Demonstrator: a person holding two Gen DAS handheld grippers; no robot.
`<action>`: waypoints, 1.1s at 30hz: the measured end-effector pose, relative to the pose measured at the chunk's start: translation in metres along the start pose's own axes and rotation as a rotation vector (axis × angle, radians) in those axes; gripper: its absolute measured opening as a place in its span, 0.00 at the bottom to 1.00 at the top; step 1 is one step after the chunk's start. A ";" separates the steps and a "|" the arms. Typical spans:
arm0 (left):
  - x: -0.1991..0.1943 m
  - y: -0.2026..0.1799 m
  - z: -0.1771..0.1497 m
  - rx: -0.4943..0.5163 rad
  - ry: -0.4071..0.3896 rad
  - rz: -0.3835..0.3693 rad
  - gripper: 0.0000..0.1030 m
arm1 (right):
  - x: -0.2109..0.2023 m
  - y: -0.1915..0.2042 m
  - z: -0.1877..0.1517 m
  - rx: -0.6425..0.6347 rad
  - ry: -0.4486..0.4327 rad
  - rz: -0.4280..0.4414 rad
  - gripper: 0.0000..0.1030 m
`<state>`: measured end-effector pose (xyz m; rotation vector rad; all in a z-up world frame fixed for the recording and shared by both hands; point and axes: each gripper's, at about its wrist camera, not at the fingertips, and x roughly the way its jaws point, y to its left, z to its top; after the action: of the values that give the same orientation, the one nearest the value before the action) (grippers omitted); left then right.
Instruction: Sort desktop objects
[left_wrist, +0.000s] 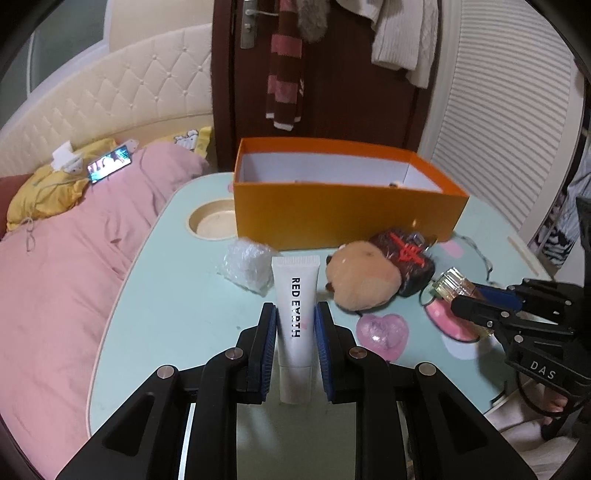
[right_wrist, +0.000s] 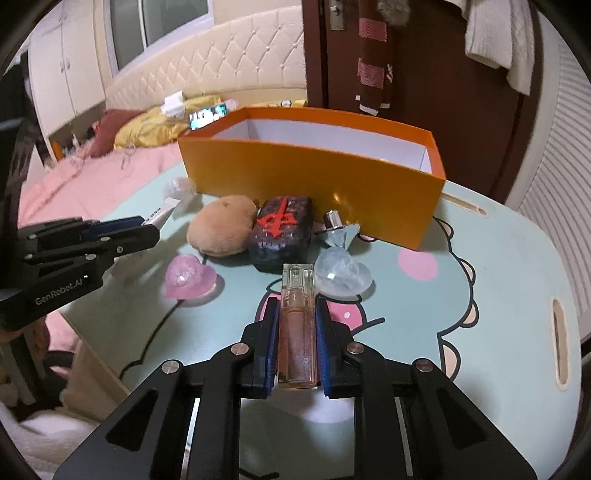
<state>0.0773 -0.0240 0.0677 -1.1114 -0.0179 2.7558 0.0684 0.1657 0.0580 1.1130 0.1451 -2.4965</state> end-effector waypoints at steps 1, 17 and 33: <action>-0.002 0.000 0.002 -0.004 -0.005 -0.007 0.19 | -0.003 -0.003 0.001 0.011 -0.008 0.010 0.18; 0.001 -0.006 0.053 0.002 -0.055 -0.076 0.08 | -0.029 -0.025 0.057 0.106 -0.140 0.079 0.18; 0.024 0.067 0.032 -0.209 0.053 -0.016 0.16 | -0.006 -0.042 0.090 0.148 -0.152 0.078 0.18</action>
<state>0.0281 -0.0840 0.0692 -1.2272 -0.3131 2.7585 -0.0069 0.1828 0.1207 0.9600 -0.1249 -2.5426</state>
